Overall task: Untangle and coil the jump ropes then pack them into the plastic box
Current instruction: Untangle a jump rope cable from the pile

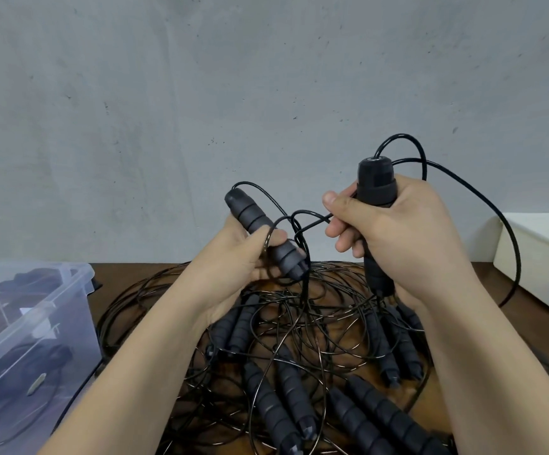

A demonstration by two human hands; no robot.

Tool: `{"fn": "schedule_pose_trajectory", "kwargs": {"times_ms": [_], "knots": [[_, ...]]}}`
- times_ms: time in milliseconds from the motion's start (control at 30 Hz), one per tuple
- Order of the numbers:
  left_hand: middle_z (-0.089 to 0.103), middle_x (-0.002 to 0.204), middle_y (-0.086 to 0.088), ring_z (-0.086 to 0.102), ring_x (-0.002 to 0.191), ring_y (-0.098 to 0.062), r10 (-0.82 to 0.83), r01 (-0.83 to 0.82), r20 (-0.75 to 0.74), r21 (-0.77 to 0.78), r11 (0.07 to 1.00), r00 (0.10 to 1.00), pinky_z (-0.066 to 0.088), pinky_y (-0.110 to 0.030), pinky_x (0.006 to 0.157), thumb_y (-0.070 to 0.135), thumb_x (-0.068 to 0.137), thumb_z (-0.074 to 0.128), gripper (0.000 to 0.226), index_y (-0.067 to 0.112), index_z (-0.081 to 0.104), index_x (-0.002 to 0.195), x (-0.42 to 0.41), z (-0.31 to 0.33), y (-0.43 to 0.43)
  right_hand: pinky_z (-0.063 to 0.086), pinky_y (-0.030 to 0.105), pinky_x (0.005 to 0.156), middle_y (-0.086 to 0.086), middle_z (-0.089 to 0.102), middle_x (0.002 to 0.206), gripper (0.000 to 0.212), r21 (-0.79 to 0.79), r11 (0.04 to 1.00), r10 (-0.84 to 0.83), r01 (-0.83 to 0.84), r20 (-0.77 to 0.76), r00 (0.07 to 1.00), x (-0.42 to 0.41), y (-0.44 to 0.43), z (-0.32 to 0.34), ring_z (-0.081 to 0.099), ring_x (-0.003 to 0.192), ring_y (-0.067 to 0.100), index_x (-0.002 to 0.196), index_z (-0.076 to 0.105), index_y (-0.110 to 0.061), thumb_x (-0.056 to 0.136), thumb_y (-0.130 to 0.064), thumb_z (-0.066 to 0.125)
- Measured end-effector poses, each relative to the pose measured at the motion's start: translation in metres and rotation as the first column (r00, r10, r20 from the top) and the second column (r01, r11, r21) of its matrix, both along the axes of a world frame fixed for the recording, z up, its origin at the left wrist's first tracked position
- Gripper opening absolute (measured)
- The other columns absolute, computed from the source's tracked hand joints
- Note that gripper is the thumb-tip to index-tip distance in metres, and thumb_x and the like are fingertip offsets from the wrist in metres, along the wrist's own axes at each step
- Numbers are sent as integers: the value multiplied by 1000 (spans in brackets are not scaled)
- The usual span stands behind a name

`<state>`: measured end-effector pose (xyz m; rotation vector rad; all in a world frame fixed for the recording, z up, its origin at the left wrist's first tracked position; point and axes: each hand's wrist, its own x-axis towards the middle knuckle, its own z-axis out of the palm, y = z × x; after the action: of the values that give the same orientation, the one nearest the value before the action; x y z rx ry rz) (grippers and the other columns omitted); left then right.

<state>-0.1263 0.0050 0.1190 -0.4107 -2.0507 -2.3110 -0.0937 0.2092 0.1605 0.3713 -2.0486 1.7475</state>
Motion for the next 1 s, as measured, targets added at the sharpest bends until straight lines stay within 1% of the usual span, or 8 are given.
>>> {"fn": "schedule_pose_trajectory", "kwargs": {"times_ms": [167,367,467,567,667,833,933,1000], "knots": [[59,73,-3,52,59,-19,28,-24,88,-46,999,996,47,-30,58,16,105,62,39,19,42,138,0,1,-3,48,25,50,8,76,72,17,4,1000,4,-4,8,1000,-1,-1,-2,65,55,15,92,71,-8,98,-22,78],[62,97,-7,70,78,-19,-36,34,131,19,999,991,65,-46,79,-14,81,78,89,40,43,143,-1,4,-23,47,29,51,8,75,71,17,-55,997,-47,45,-22,999,-3,4,1,64,54,15,91,69,-8,97,-21,78],[59,126,-7,73,96,-19,184,-185,-21,-166,969,983,62,-42,89,2,91,78,77,40,40,146,-5,4,-26,47,28,51,9,75,71,17,-59,997,-42,41,-18,999,-3,5,1,64,54,15,91,69,-8,97,-21,78],[42,140,12,49,130,-8,353,-450,-285,-451,771,891,42,-29,98,23,93,79,72,46,39,147,-9,1,-30,47,29,51,9,75,70,17,-56,998,-39,38,-17,999,-4,4,1,63,54,15,92,69,-7,97,-20,78],[41,139,18,46,132,-5,387,-602,-470,-504,620,793,38,-27,101,15,96,69,52,47,54,134,-11,0,-36,48,29,51,8,75,70,17,-41,999,-30,29,-15,999,-4,3,0,64,54,15,92,70,-7,97,-21,78],[77,106,11,70,96,-8,342,-429,-301,-300,852,890,51,-32,84,22,104,55,23,33,75,105,2,12,-21,47,26,50,9,75,70,17,-39,999,-9,9,4,1000,-3,-2,-1,63,54,15,89,70,-9,98,-21,78],[80,97,-9,76,91,-23,135,-157,-124,-193,968,983,51,-41,83,64,102,48,57,14,73,111,10,22,-15,47,29,51,9,75,71,17,-73,997,-1,1,-6,1000,-3,-3,-1,63,54,16,89,69,-9,98,-21,78],[80,96,-10,77,92,-23,31,-70,-127,-314,947,991,53,-39,85,61,98,53,54,11,71,112,14,21,-15,47,30,52,9,74,72,17,-110,994,20,-19,1,1000,-3,-3,-1,62,54,17,87,68,-11,98,-19,78]]}}
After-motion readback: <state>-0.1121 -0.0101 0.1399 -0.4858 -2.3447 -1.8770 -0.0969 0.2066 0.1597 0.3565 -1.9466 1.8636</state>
